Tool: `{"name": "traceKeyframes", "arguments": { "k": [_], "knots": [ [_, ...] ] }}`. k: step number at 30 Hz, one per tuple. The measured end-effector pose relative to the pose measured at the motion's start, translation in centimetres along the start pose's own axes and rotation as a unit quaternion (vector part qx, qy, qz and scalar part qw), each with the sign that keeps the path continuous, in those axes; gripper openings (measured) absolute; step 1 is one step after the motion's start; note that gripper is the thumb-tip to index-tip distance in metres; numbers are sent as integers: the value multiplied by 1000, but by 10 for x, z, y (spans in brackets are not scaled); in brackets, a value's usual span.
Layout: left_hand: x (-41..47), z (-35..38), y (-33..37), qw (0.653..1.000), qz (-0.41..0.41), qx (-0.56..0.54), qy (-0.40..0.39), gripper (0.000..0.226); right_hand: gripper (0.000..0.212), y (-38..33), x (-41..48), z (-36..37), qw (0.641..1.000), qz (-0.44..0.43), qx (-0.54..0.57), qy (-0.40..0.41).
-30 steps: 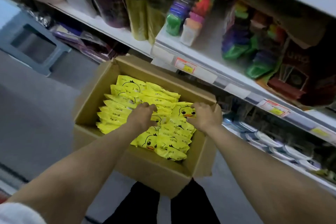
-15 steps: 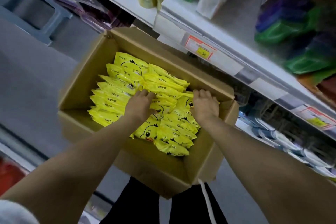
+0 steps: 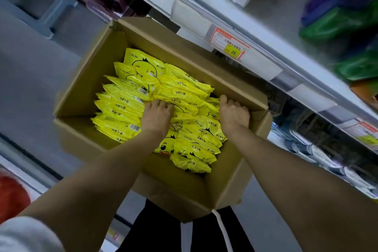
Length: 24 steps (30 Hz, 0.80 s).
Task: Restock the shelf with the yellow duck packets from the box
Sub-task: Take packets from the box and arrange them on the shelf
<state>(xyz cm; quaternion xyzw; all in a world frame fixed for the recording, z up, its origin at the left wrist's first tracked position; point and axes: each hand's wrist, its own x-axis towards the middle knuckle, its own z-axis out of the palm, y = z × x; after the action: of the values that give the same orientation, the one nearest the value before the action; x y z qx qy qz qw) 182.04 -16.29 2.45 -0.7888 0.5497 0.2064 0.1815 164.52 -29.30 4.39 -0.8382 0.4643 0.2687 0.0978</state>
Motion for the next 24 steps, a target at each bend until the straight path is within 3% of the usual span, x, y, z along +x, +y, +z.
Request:
{"name": "traceKeyframes", "arguments": {
  "k": [3, 7, 10, 15, 18, 24],
  "knots": [
    [6, -7, -6, 999, -8, -29, -32, 32, 32, 1, 0, -11, 994, 37, 62, -79],
    [5, -41, -14, 975, -15, -193, -112, 33, 43, 11, -20, -30, 967, 98, 197, -126],
    [-2, -77, -26, 949, 1, -262, -175, 34, 46, 21, -41, -53, 953, 119, 252, -120],
    [-29, -155, -37, 914, 53, -348, -202, 40, 26, 34, -76, -104, 932, 144, 324, -71],
    [-50, -204, -33, 897, 106, -378, -203, 43, 42, 43, -101, -141, 928, 140, 342, -45],
    [-80, -284, -13, 876, 166, -407, -198, 34, 42, 67, -159, -201, 928, 121, 351, 1]
  ]
}}
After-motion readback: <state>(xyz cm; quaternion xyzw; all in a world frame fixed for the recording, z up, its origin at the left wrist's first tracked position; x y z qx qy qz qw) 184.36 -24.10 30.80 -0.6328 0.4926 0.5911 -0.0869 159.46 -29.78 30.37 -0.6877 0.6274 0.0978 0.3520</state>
